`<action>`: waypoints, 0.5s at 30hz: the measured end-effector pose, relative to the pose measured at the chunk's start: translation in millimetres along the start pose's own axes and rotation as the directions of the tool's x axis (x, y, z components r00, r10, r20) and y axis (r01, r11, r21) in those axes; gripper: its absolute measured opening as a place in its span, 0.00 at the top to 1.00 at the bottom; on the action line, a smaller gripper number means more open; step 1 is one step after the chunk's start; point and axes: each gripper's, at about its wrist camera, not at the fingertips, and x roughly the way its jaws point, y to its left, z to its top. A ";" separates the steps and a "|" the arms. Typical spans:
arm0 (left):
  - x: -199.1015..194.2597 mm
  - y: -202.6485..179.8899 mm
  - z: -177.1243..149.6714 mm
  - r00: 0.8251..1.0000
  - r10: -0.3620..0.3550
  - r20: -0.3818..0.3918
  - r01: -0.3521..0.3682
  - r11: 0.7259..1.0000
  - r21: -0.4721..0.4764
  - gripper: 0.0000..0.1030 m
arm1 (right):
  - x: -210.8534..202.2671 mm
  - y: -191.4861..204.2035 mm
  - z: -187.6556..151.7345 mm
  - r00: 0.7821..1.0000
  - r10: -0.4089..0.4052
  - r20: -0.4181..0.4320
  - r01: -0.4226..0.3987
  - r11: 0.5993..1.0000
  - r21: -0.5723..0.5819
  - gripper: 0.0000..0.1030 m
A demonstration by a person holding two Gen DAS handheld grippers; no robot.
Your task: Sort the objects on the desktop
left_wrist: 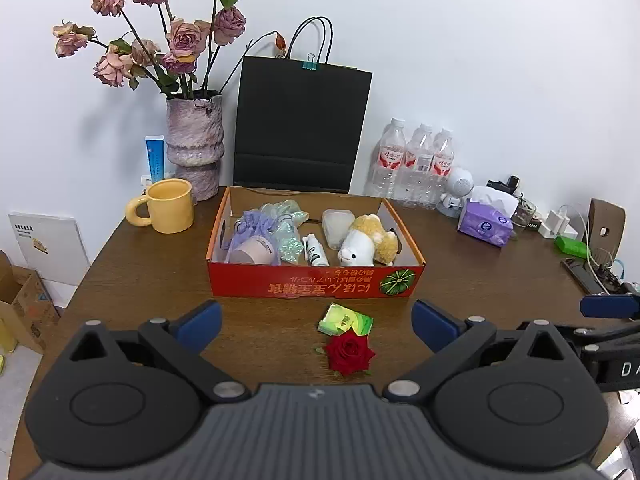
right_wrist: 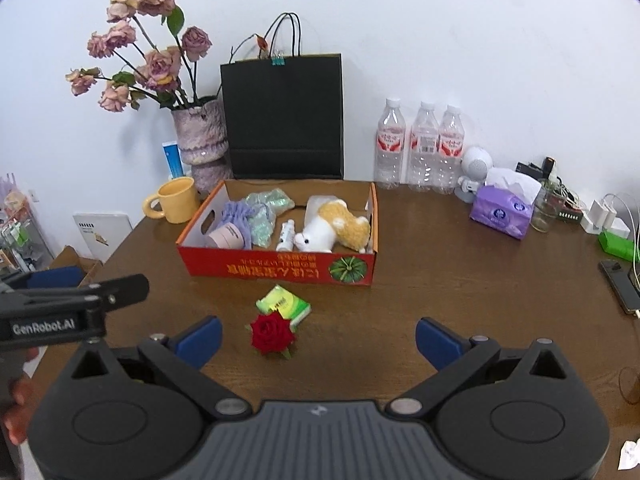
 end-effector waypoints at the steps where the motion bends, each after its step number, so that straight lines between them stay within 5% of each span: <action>1: -0.3 -1.0 -0.1 1.000 0.003 -0.001 -0.003 1.000 0.002 0.00 | 0.2 -1.5 -1.1 1.000 -0.002 -0.001 0.002 1.000 0.002 0.00; 15: -4.7 -5.5 -5.5 1.000 -0.004 0.000 0.004 1.000 0.000 0.00 | 18.4 -12.4 -10.6 0.999 0.003 -0.039 -0.002 0.999 0.034 0.00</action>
